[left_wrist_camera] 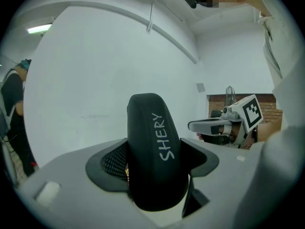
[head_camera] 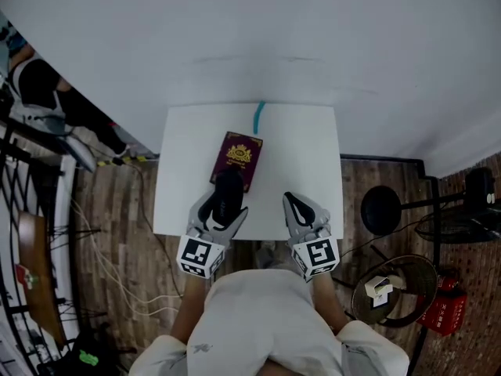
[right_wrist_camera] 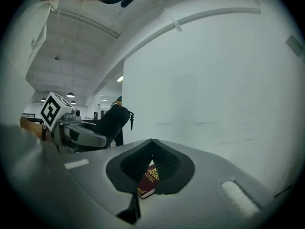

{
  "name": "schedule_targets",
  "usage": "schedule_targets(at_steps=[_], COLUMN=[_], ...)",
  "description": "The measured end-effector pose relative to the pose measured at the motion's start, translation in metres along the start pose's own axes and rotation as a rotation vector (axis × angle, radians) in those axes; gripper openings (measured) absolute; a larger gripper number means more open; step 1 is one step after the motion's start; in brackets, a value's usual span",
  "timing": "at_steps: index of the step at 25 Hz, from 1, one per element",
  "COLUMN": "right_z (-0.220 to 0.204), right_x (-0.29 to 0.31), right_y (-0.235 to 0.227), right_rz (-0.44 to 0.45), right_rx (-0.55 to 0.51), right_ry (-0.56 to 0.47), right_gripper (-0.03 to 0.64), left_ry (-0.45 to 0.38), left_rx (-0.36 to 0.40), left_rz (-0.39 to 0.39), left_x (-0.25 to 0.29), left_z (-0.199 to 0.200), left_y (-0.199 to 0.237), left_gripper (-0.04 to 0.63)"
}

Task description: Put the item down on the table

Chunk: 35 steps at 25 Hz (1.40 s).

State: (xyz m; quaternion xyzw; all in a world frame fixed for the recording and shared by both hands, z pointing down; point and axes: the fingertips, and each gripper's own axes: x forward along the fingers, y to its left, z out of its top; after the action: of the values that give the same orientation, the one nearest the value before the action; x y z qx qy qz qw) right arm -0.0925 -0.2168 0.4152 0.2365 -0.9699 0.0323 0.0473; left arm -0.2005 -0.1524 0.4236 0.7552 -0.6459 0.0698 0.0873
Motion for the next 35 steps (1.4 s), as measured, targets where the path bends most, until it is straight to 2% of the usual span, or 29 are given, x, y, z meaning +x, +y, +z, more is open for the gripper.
schedule_targets(at_steps=[7,14,26,35], right_z=[-0.01,-0.028,-0.067,-0.098], right_x=[0.018,0.034,0.051,0.058], right_y=[-0.035,-0.058,-0.089,-0.108], right_rz=[0.02,0.016,-0.049,-0.139], right_rx=[0.031,0.065,0.107,0.172], right_ry=[0.032,0.081,0.17,0.227], right_gripper=[0.003,0.003,0.003,0.004], left_ry=[0.05,0.109,0.2,0.296], left_rx=[-0.012,-0.031,-0.055,-0.071], left_rz=[0.014,-0.005,-0.097,-0.182], left_x=[0.041,0.08,0.145,0.181], left_z=[-0.006,-0.023,-0.059,-0.1], left_y=[0.004,0.008,0.01,0.013], left_gripper=[0.354,0.354,0.354,0.354])
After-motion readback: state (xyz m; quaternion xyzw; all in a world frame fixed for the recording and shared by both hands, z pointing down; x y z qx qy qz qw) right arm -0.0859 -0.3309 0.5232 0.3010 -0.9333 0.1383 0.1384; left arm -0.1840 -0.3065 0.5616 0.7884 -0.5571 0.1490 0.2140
